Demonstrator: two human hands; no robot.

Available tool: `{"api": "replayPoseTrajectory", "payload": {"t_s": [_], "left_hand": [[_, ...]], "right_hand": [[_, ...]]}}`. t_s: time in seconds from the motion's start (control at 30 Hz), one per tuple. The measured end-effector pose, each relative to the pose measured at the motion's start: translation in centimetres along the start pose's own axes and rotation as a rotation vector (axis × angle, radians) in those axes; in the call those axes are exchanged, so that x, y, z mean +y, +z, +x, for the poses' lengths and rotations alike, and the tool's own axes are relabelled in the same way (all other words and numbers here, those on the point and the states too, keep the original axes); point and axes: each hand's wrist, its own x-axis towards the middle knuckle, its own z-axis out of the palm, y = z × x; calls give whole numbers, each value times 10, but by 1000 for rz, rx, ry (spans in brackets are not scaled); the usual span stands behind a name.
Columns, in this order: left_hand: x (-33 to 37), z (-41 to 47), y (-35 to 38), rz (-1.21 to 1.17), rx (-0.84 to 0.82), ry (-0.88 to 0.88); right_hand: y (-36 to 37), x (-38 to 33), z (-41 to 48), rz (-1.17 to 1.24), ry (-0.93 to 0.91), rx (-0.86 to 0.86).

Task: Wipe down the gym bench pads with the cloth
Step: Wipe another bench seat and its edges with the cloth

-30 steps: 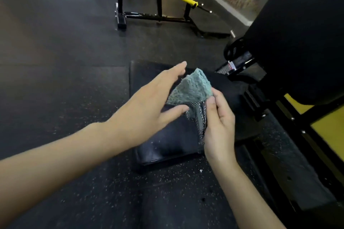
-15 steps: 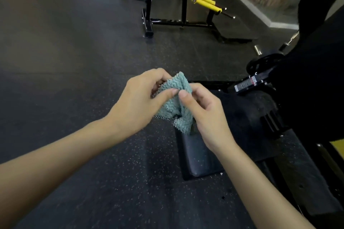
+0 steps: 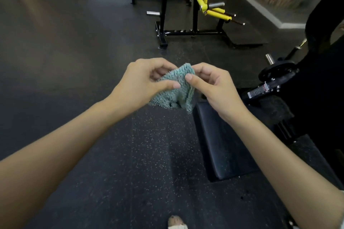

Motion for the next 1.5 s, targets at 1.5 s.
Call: {"api": "replayPoseTrajectory", "payload": {"t_s": [1.5], "left_hand": [[-65, 480, -31, -352, -927, 464]], "right_hand": [[-78, -11, 281, -363, 176, 1071]]}}
